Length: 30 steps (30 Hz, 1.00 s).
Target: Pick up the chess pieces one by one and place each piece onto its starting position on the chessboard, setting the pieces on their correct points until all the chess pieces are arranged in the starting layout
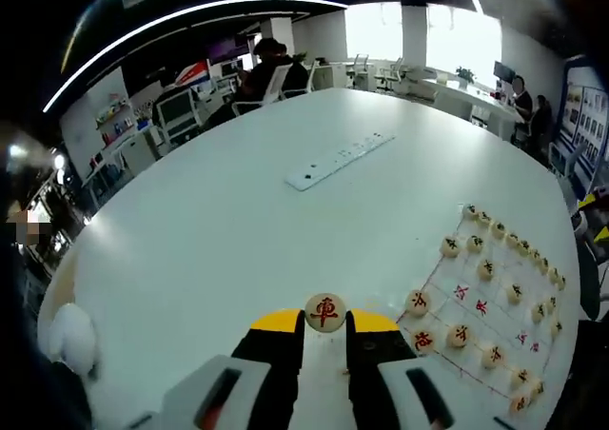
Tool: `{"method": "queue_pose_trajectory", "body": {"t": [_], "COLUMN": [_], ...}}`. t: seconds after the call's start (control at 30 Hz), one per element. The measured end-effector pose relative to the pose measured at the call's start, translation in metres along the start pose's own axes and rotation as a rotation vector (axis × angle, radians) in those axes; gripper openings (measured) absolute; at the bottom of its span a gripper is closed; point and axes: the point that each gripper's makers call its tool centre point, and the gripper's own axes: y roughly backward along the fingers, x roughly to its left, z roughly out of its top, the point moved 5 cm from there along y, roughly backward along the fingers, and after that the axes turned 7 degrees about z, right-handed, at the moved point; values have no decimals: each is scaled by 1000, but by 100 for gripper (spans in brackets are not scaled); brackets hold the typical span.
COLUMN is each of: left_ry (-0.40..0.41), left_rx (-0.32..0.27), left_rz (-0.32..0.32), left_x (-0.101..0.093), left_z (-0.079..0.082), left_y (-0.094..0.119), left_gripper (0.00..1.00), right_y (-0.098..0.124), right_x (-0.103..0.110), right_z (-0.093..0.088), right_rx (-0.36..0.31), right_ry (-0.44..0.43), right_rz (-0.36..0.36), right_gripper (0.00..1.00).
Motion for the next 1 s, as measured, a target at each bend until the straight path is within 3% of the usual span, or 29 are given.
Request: {"method": "queue_pose_trajectory", "body": {"t": [0.07, 0.27, 0.5, 0.53, 0.8, 1.0], "left_ry": [34, 11, 4, 1, 3, 50], "left_rx": [-61, -134, -174, -176, -138, -130], "left_rz": [-12, 13, 23, 26, -2, -8], "left_x": [-9, -16, -34, -41, -83, -101], "left_z": [-2, -25, -64, -77, -135, -161], "left_y": [24, 82, 128, 137, 155, 154], "left_gripper": [20, 20, 20, 20, 20, 20], "right_y": [-4, -12, -17, -18, -23, -24], "right_x": [2, 9, 16, 17, 27, 36], "right_z": [3, 12, 19, 19, 30, 31], "right_rx": [-1, -11, -15, -14, -18, -18], "right_ry": [13, 56, 96, 100, 133, 144], "right_rz": [19, 76, 117, 121, 143, 153], "right_gripper": [37, 39, 39, 39, 39, 39]}}
